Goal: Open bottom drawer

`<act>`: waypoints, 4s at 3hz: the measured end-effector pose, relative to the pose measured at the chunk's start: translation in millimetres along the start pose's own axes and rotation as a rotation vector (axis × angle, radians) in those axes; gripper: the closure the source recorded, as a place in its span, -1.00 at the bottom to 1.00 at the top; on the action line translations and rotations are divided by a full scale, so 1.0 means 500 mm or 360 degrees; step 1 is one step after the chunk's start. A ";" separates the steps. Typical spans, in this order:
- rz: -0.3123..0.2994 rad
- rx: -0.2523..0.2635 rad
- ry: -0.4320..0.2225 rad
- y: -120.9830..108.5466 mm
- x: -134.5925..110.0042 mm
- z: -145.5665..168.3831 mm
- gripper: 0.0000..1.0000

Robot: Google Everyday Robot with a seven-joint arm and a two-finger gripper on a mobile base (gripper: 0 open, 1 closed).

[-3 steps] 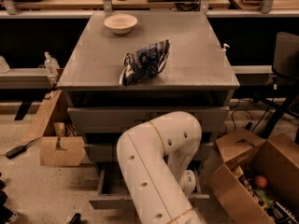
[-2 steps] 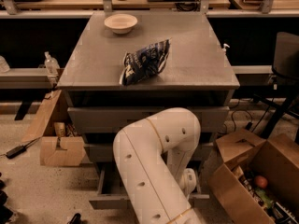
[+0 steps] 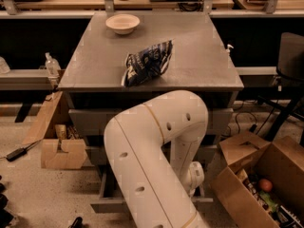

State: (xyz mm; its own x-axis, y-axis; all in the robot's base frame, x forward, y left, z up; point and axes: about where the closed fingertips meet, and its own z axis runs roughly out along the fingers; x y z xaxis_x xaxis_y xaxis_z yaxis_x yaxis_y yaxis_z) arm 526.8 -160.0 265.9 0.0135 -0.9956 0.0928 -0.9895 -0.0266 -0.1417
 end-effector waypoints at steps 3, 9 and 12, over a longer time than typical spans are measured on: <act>-0.0002 0.0030 -0.0034 -0.033 -0.001 0.020 1.00; 0.0046 -0.0099 -0.0231 -0.084 0.013 0.276 1.00; 0.0045 -0.0216 -0.0214 -0.025 0.019 0.310 1.00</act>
Offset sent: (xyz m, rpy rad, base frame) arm 0.0046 0.0017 0.0100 0.0071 -0.0195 0.0056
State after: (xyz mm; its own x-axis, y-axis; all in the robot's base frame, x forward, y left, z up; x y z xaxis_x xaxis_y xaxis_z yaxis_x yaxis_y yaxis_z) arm 561.7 -182.9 115.6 -0.0047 -0.9991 -0.0431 -1.0000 0.0050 -0.0075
